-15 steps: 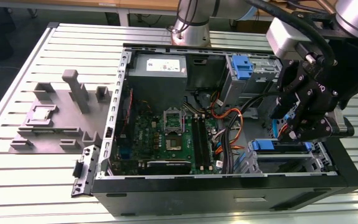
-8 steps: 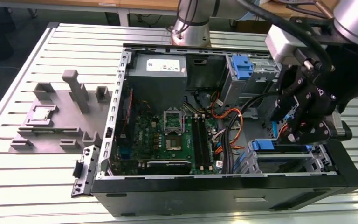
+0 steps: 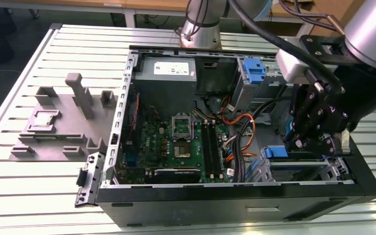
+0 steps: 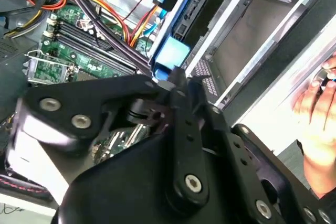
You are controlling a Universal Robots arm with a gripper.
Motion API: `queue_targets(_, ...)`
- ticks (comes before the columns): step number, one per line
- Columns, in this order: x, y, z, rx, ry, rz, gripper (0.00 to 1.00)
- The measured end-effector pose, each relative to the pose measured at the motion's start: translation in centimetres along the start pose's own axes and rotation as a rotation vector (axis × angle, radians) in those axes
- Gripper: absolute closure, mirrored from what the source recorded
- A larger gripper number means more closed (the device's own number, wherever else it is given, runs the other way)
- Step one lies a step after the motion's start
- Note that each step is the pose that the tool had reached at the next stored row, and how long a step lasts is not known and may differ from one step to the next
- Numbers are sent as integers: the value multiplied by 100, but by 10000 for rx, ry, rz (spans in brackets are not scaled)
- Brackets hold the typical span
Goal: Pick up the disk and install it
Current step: 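Insert the disk into the insertion slot, then insert the first disk wire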
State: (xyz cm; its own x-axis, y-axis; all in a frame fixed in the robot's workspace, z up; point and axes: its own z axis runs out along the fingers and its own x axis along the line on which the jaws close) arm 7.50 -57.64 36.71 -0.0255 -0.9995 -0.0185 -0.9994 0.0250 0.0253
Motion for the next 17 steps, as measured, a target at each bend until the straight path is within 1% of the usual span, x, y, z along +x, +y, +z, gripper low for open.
queue_targets(1, 0, -5, 15, 8, 0, -1, 82)
queue_targets(2, 0, -7, 28, 19, 1, 0, 82)
queue_targets(3, 0, -9, 38, 41, 0, 0, 88)
queue_targets(7, -1, -14, 71, 161, -3, -3, 88)
queue_targets(9, -15, -15, 92, 169, -10, -4, 88)
queue_targets(12, -33, -15, 120, 169, -40, 3, 88)
queue_targets(17, -33, -15, 123, 169, -38, 5, 88)
